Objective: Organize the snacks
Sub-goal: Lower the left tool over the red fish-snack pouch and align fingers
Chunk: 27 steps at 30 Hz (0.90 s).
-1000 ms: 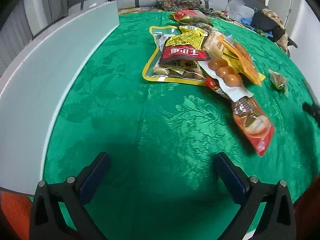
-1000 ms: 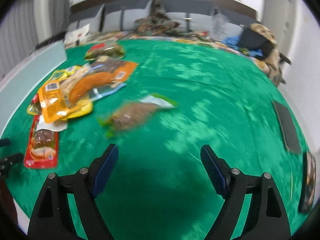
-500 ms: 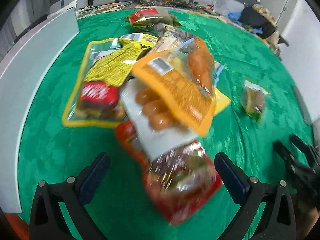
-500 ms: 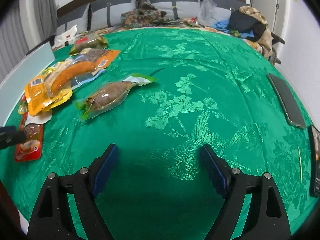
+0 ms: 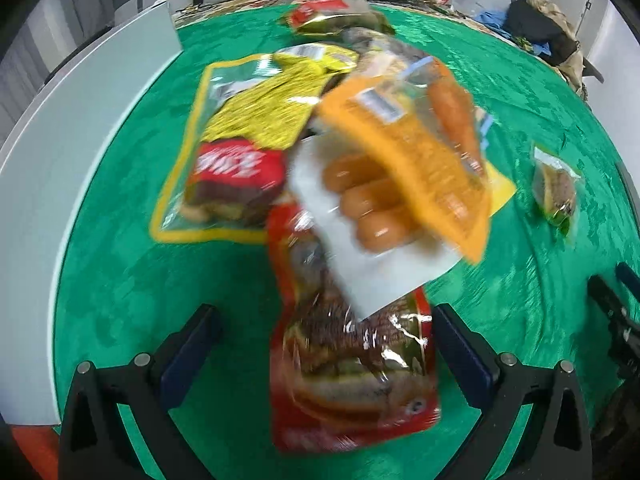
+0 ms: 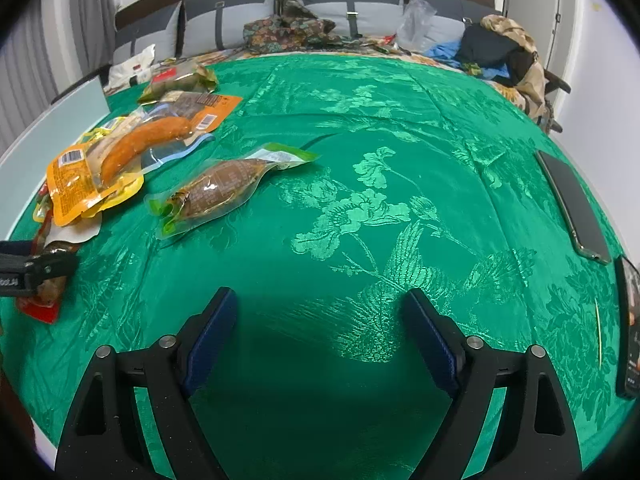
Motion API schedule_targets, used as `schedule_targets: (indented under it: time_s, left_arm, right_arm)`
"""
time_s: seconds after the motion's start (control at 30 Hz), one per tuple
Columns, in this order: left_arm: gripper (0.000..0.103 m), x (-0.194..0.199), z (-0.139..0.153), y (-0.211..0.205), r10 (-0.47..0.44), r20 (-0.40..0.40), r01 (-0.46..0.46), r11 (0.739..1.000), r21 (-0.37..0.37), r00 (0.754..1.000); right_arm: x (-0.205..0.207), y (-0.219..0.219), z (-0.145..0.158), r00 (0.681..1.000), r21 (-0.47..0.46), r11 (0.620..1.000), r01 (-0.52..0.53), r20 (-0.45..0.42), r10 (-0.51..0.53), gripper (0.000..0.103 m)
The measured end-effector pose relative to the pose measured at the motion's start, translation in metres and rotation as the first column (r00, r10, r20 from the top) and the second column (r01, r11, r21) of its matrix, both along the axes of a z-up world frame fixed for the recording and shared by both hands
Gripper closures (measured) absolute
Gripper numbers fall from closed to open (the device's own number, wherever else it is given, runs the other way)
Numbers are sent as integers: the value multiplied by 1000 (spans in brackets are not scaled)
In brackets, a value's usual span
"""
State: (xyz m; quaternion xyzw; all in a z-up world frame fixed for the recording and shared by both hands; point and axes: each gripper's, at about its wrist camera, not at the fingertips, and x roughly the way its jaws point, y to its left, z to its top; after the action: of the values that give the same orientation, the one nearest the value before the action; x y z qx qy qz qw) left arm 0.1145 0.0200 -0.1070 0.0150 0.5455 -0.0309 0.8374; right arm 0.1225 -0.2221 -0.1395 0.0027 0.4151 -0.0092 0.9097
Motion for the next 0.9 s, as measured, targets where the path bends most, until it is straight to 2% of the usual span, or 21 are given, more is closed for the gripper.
schedule_targets:
  time_s: [0.27, 0.43, 0.53, 0.63, 0.7, 0.83, 0.9]
  left_arm:
    - [0, -24, -1, 57, 2, -21, -2, 1000, 2, 1000]
    - [1, -25, -1, 67, -99, -44, 99, 995, -7, 994]
    - [1, -18, 1, 54, -188, -29, 189, 981, 34, 982]
    - [0, -7, 4, 33, -294, -5, 292, 947, 133, 956]
    - [0, -3, 5, 20, -365, -27, 364, 917, 166, 931]
    - [0, 2, 7, 2, -493, -80, 498, 840, 216, 867]
    - [0, 1, 7, -4, -533, -107, 544, 816, 196, 839]
  right_arm:
    - [0, 0, 0, 1000, 0, 1000, 0, 0, 0, 15]
    - [0, 0, 0, 1000, 0, 1000, 0, 0, 0, 15]
    - [0, 0, 0, 1000, 0, 1000, 0, 0, 0, 15]
    - [0, 0, 0, 1000, 0, 1000, 0, 0, 0, 15]
    - [0, 0, 0, 1000, 0, 1000, 0, 0, 0, 15]
    - [0, 0, 0, 1000, 0, 1000, 0, 0, 0, 15]
    - [0, -1, 0, 1000, 0, 1000, 0, -1, 0, 15]
